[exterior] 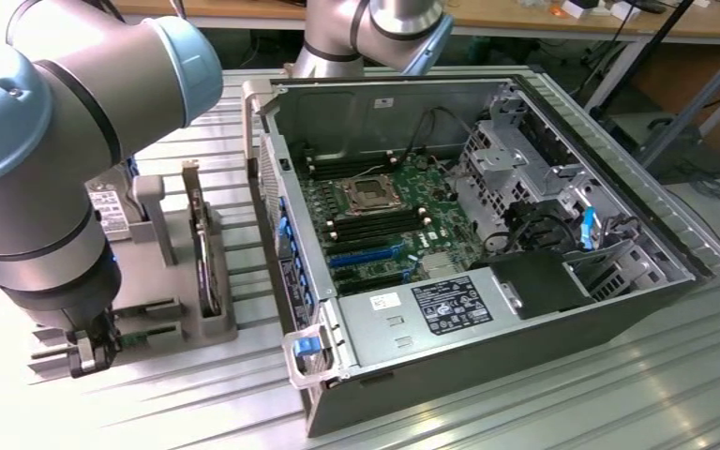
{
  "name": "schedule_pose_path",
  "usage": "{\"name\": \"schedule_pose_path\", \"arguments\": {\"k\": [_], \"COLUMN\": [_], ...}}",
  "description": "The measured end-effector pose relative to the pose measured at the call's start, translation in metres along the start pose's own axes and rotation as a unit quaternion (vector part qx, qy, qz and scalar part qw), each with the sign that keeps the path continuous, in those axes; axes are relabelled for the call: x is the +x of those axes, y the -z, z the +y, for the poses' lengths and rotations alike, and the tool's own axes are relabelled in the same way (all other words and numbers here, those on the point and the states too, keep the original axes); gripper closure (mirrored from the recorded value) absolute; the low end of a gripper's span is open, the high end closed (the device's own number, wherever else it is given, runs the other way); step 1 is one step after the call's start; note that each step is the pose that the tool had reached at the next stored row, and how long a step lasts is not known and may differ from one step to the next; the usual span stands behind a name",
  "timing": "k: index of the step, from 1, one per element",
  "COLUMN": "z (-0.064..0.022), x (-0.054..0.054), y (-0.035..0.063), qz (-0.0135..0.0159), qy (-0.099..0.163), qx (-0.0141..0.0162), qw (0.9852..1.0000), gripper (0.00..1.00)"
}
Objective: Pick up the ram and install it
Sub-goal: 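Pick up the ram and move it above insertion slot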
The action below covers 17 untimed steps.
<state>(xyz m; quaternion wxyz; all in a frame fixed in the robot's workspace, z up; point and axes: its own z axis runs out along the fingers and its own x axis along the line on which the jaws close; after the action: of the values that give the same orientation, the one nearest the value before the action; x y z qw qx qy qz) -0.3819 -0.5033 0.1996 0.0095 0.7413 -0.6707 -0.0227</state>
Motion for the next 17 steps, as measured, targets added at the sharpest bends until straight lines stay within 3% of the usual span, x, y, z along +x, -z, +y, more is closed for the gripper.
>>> {"name": "schedule_pose_path", "arguments": {"k": [2,11,14,15,17], "z": [0.0000,0.0000,0.0009,0.0017,0.0024], "x": [0.000,0.000,0.000,-0.001,-0.001], "y": [-0.0001,0.0010,0.0203,0.0376,0.0537], "qz": [-0.0001,-0.0001,-0.0001,-0.0001,-0.0005], "qy": [0.000,0.000,0.000,0.000,-0.009], "qx": [0.0000,0.0001,0.0001,0.0000,0.0002], "qw": [1.0000,1.0000,1.0000,1.0000,1.0000], "gripper": [0.84,0.85,0.85,0.85,0.85]}}
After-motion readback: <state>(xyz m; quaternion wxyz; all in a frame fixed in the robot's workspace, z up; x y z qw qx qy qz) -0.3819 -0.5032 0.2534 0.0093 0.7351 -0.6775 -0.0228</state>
